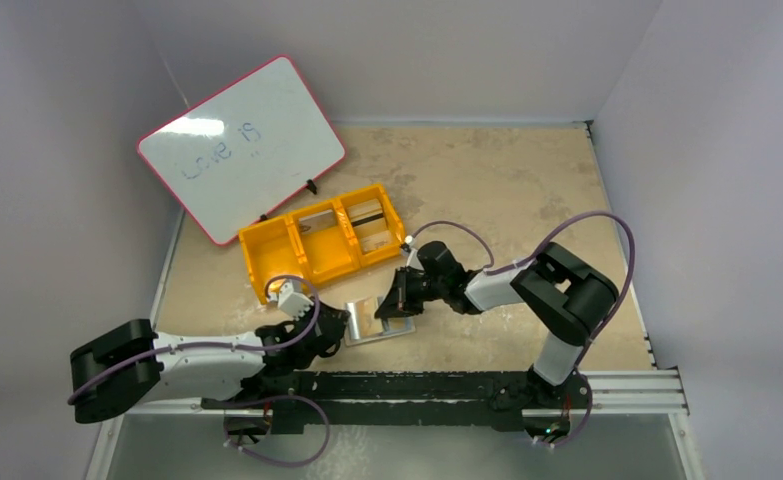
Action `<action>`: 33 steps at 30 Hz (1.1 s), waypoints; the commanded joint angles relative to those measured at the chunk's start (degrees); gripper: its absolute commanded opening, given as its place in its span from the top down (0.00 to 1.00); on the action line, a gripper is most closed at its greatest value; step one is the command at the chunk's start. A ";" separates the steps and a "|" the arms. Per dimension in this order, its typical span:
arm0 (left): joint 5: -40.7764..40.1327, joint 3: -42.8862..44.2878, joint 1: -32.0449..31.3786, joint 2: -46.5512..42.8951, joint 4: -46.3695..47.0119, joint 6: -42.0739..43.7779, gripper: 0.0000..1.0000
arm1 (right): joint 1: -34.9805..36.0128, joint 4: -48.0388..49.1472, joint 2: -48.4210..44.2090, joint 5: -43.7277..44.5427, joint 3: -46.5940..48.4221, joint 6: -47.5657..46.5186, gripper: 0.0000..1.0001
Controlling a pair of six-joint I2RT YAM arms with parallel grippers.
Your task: Take the credit cards out of the card holder
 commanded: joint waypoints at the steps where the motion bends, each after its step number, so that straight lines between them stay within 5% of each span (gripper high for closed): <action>1: 3.87 -0.87 -0.32 1.43 -7.14 5.47 0.84 | -0.43 0.19 0.42 -0.29 0.30 -1.14 0.99; 4: 3.65 -1.05 -0.31 -0.27 -6.57 6.68 0.61 | -0.52 1.22 1.54 -0.17 0.33 -0.71 0.99; 9: 4.67 -3.77 -0.32 -2.50 -0.65 8.54 0.54 | -0.52 2.22 2.87 -1.21 0.57 -0.68 0.99; 14: 5.37 -1.85 -0.32 1.63 -6.96 4.35 0.71 | -0.58 2.55 1.60 -1.54 0.35 -1.35 0.96; 19: 5.44 5.89 -0.32 9.89 -14.52 7.01 0.71 | -0.60 2.72 2.19 -1.84 0.59 -1.18 0.96; 29: 7.28 8.96 -0.32 15.92 -17.92 7.55 0.98 | -0.68 3.53 1.56 -1.21 -0.31 -0.58 0.93; 33: 7.96 10.18 -0.30 19.14 -16.91 8.94 1.00 | -0.76 3.91 0.63 -0.75 -1.09 -0.21 0.86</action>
